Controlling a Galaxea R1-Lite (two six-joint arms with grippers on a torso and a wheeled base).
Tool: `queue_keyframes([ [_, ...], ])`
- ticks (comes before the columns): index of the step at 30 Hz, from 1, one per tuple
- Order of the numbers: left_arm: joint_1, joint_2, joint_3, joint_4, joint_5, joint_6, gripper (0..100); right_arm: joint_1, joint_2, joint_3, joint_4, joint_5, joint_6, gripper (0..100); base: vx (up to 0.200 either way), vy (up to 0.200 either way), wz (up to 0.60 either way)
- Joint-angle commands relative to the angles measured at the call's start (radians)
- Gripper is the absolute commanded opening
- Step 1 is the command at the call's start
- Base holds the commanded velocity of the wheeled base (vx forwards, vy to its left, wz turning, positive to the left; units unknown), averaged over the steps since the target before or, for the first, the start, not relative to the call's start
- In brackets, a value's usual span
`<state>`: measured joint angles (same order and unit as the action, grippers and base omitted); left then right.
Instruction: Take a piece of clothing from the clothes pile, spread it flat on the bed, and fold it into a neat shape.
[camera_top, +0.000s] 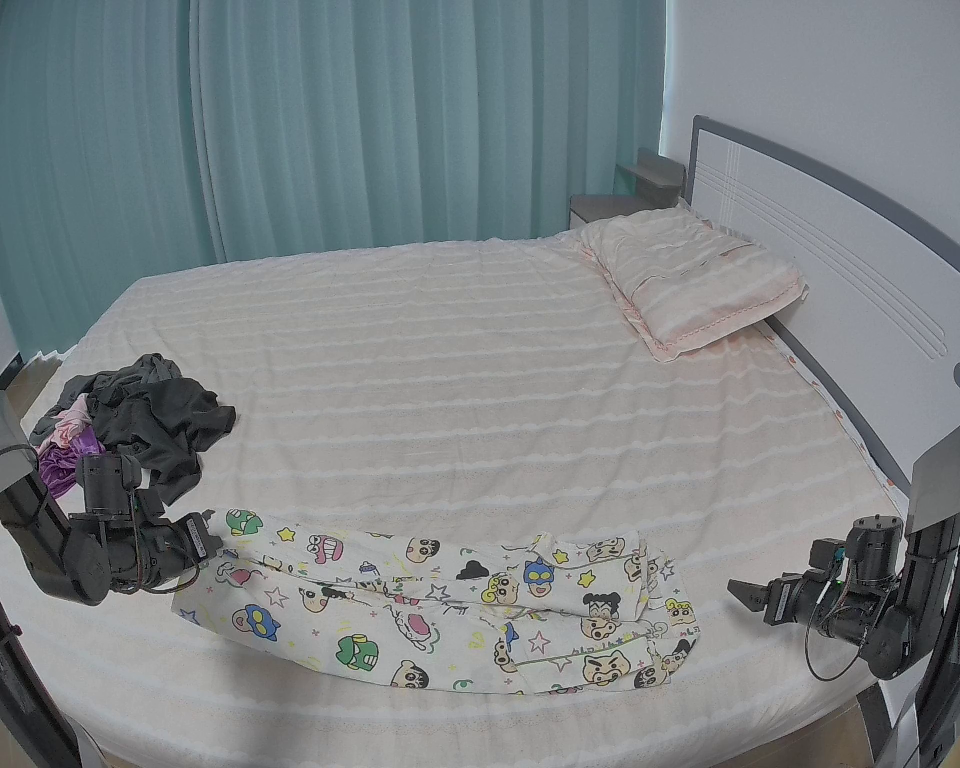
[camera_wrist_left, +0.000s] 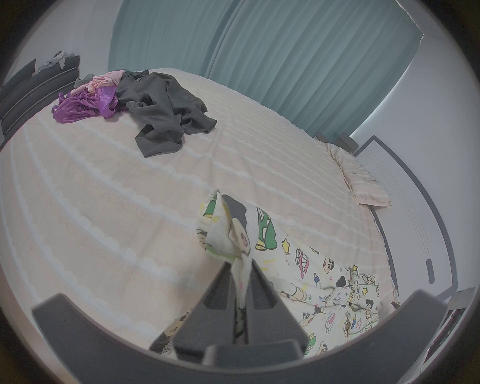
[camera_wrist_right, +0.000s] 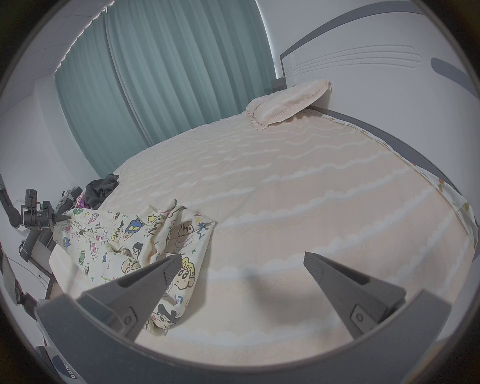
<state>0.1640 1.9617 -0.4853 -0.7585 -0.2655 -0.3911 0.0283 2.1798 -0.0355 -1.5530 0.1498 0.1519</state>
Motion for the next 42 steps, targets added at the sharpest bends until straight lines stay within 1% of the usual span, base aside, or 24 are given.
queue_keyframes([
  [1,0.499,-0.204,-0.047,0.076,-0.287,0.014,0,-0.018,-0.002,-0.003,-0.01,0.004,0.0,100,0.0,0.0,0.0],
  [3,0.509,-0.214,-0.065,0.125,-0.299,0.014,0,-0.018,-0.003,-0.003,-0.01,0.004,0.0,100,0.0,0.0,0.0],
  [6,0.508,-0.23,-0.067,0.153,-0.311,0.015,0,-0.018,-0.003,-0.003,-0.01,0.004,0.0,100,0.0,0.0,0.0],
  [9,0.505,-0.241,-0.067,0.156,-0.33,0.014,0,-0.018,-0.003,-0.003,-0.01,0.004,-0.002,100,0.0,0.0,0.0],
  [15,0.499,-0.251,-0.073,0.156,-0.33,0.014,0,-0.018,-0.002,-0.003,-0.01,0.004,-0.002,100,0.0,0.0,0.0],
  [18,0.462,-0.27,-0.059,0.157,-0.328,0.012,0,-0.018,-0.002,-0.003,-0.01,0.004,-0.002,100,0.0,0.0,0.0],
  [21,0.387,-0.297,-0.038,0.16,-0.317,0.008,0,-0.014,-0.002,-0.003,-0.01,0.004,-0.002,100,0.0,0.0,0.0],
  [22,0.387,-0.297,-0.038,0.16,-0.317,0.008,0,-0.014,-0.002,-0.003,-0.01,0.004,-0.002,100,0.0,0.0,0.0],
  [23,0.302,-0.311,-0.029,0.174,-0.281,0.009,0,-0.013,-0.002,-0.001,-0.01,0.004,-0.002,100,0.0,0.0,0.0],
  [24,0.275,-0.313,-0.029,0.179,-0.261,0.009,0,-0.011,-0.002,-0.001,-0.01,0.004,-0.002,100,0.0,0.0,0.0],
  [26,0.183,-0.31,-0.029,0.189,-0.198,0.008,0,-0.011,-0.002,-0.001,-0.01,0.004,-0.002,100,0.0,0.0,0.0],
  [27,0.157,-0.308,-0.029,0.191,-0.181,0.008,0,-0.011,-0.002,-0.001,-0.01,0.004,-0.002,100,0.0,0.0,0.0],
  [29,0.049,-0.308,-0.019,0.192,-0.127,0.006,0,-0.011,-0.002,-0.001,-0.01,0.004,-0.002,100,0.0,0.0,0.0],
  [31,-0.04,-0.307,-0.016,0.192,-0.086,-0.002,0,-0.011,-0.002,0.0,-0.01,0.004,-0.002,100,0.0,0.0,0.0],
  [37,-0.327,-0.265,-0.068,0.192,0.083,-0.101,0,-0.011,0.0,-0.001,-0.01,0.004,-0.002,100,0.0,0.0,0.0],
  [40,-0.431,-0.21,-0.104,0.192,0.135,-0.112,0,-0.011,0.0,-0.001,-0.01,0.002,-0.002,100,0.0,0.0,0.0],
  [42,-0.506,-0.155,-0.136,0.192,0.187,-0.114,0,-0.011,0.0,-0.001,-0.01,0.002,-0.002,100,0.0,0.0,0.0],
])
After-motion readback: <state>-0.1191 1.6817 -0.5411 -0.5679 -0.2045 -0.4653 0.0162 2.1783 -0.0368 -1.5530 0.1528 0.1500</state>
